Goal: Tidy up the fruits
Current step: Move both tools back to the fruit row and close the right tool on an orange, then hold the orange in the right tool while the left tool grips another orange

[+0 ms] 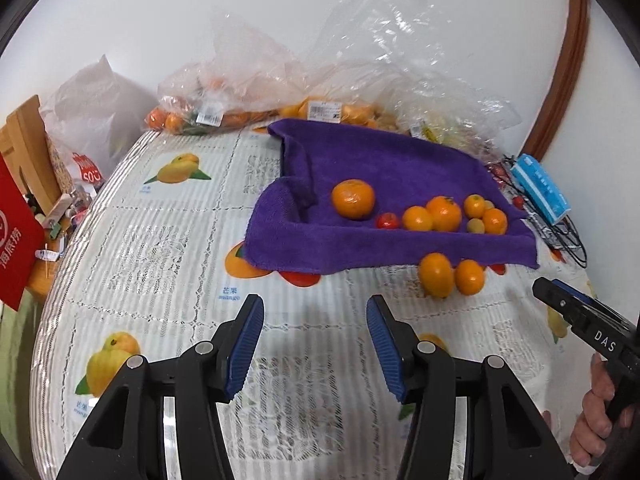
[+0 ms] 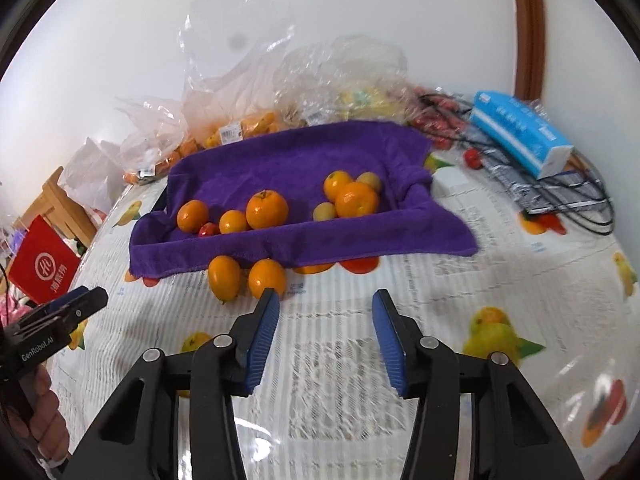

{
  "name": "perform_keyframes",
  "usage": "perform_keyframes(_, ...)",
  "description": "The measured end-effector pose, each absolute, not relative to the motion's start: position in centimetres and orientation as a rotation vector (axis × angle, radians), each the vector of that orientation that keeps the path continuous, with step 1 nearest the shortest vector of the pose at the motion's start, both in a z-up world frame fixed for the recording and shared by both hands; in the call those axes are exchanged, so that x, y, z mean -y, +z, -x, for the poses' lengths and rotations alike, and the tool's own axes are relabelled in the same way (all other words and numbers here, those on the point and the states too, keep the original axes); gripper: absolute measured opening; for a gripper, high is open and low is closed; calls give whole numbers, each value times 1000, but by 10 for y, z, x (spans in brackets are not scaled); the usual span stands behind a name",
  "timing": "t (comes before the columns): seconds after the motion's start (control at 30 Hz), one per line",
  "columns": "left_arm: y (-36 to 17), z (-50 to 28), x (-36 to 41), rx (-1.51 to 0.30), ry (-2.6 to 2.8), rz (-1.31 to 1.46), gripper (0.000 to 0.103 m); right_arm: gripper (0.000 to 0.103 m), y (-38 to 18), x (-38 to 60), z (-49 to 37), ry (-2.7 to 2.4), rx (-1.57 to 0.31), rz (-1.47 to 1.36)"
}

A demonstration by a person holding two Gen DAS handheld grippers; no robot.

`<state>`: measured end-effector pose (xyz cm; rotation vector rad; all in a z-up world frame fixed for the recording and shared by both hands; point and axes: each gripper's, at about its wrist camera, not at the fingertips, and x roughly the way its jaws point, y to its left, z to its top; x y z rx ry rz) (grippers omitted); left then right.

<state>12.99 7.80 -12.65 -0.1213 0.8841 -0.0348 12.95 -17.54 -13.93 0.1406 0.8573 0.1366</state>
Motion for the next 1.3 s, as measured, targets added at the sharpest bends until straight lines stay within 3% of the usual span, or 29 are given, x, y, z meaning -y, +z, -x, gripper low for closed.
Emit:
perform_keyframes(0.27,-150,-145,-77,-934,-66,111,52,40,-169,146,-159,200,-899,-107)
perform_keyframes(0.7,-157,-146,-84,-953,-49,85,52,37,-192,121,-186,243,-926,-99)
perform_keyframes(0.73,-158,-145,-84,-954,-46,83,52,34,-195,123,-187,242,-934,-105)
perform_keyframes(1.3,-166,-158,-18,-972,-166,101,52,33,-184,200,-143,101,-874,-61)
